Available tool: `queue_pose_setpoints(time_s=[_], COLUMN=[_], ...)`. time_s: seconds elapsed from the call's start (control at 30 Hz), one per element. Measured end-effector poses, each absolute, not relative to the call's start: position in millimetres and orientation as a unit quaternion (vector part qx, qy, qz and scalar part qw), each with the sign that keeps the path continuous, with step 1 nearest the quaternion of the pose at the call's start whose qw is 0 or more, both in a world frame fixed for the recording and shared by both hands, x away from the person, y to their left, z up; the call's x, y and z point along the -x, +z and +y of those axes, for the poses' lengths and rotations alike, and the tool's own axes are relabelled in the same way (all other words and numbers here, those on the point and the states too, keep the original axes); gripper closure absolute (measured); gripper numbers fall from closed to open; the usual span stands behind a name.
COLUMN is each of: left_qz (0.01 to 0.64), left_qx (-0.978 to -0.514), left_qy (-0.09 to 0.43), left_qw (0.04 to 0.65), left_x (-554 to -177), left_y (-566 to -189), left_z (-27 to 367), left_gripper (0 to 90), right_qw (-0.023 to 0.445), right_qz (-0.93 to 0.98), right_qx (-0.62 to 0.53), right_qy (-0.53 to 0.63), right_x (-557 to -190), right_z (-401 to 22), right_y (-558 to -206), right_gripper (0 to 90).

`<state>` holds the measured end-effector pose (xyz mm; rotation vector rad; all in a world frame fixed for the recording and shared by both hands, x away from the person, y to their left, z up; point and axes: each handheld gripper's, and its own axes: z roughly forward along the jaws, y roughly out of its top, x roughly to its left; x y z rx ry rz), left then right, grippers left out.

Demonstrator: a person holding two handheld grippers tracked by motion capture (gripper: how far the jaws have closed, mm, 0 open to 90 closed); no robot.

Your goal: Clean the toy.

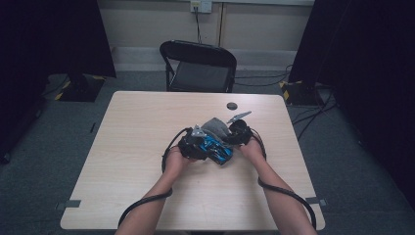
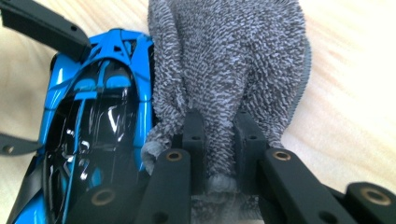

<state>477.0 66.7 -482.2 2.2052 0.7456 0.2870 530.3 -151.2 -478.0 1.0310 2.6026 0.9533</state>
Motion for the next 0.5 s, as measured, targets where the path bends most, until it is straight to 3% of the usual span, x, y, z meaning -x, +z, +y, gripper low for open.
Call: queue_pose_setpoints(time_s=[0.5], left_qz=[0.294], left_qx=[-0.867], left_qy=[0.111], left_qw=[0.386], left_x=[-477.2], left_y=[-481.7], left_z=[66.4], left_gripper=[36.9], right_qw=[0.081], right_qz=[0.888], right_qx=[-0.328], right_qy=[0.313], right_x=[-515.1], right_z=[-176.7], right_y=[-475.6], right_gripper=[78.1])
